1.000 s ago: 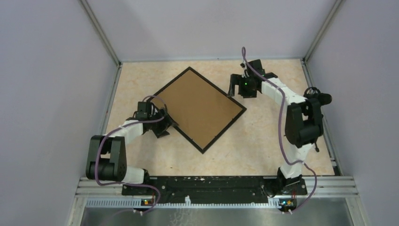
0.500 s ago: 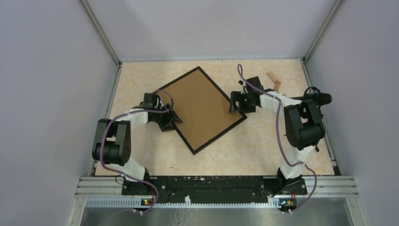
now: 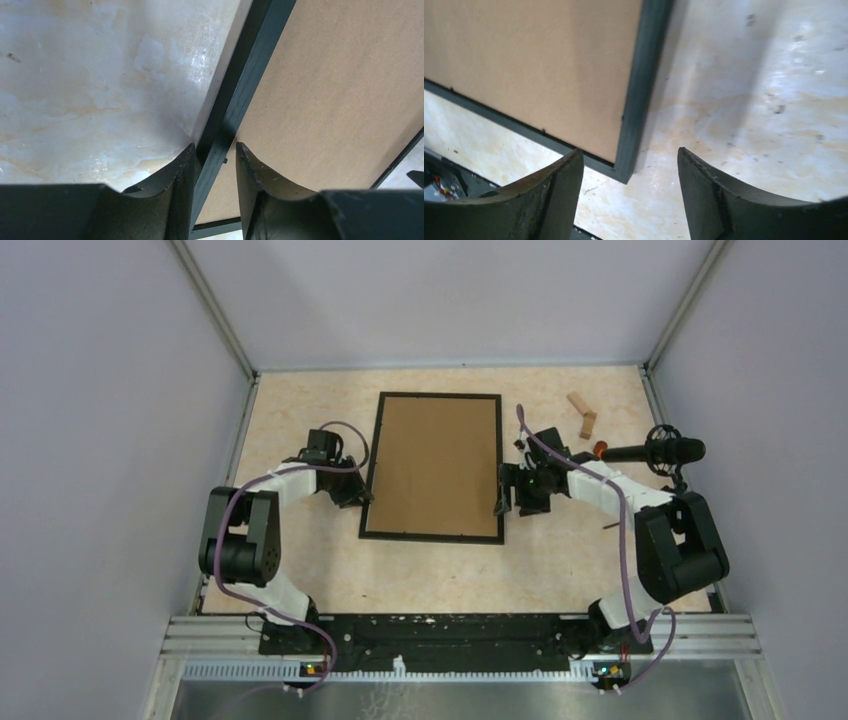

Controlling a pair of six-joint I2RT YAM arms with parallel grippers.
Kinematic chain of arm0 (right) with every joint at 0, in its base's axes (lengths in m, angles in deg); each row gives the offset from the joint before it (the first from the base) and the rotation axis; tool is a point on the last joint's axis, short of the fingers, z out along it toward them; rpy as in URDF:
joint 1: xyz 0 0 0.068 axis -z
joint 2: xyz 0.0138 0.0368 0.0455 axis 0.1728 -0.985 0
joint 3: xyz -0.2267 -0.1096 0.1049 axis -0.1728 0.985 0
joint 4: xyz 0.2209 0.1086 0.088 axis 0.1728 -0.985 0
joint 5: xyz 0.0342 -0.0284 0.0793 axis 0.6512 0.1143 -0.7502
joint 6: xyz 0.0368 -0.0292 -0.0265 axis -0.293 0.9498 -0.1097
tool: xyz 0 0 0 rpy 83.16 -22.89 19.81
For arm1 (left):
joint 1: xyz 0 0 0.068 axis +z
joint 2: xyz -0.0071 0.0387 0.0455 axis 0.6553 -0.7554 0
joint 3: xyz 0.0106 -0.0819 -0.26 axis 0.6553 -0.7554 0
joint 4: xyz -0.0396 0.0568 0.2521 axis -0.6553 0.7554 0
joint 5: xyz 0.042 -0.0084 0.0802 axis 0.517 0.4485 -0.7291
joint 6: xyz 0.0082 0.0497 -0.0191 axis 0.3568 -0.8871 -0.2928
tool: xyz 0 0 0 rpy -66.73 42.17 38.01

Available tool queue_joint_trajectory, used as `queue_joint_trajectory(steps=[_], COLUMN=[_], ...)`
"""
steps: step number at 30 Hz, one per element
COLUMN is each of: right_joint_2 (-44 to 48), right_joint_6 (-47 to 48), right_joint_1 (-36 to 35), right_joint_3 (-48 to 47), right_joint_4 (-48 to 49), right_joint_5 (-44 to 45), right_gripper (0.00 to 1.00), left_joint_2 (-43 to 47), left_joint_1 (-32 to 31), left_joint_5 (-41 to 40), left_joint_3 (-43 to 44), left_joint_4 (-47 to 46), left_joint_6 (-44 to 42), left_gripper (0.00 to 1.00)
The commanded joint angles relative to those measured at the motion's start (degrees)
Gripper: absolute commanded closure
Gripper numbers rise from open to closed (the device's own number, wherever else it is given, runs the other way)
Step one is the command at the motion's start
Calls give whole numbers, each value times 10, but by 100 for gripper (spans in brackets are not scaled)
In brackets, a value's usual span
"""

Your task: Put the photo into the frame

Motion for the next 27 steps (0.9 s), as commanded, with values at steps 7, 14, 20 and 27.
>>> queue_joint_trajectory(steps=[7, 14, 20, 27], right_joint_2=[-26, -69, -86, -98], right_joint_6=[16, 31, 30, 30], right_joint_1=[29, 28, 28, 26], right_joint_3=[-41, -63, -67, -67], right_joint_4=[-25, -29, -13, 0], right_joint_5=[11, 32, 25, 0], right_gripper=[45, 58, 58, 58], left_joint_2=[-56, -73, -64, -68], left_joint_1=[-1, -1, -1, -1], left_joint_5=[-79, -88, -102, -100], left_joint_3=[15, 8, 0, 1], left_joint_4=[45, 42, 41, 42], left_joint_6=[-46, -45, -46, -49], left_gripper=[68, 82, 93, 100])
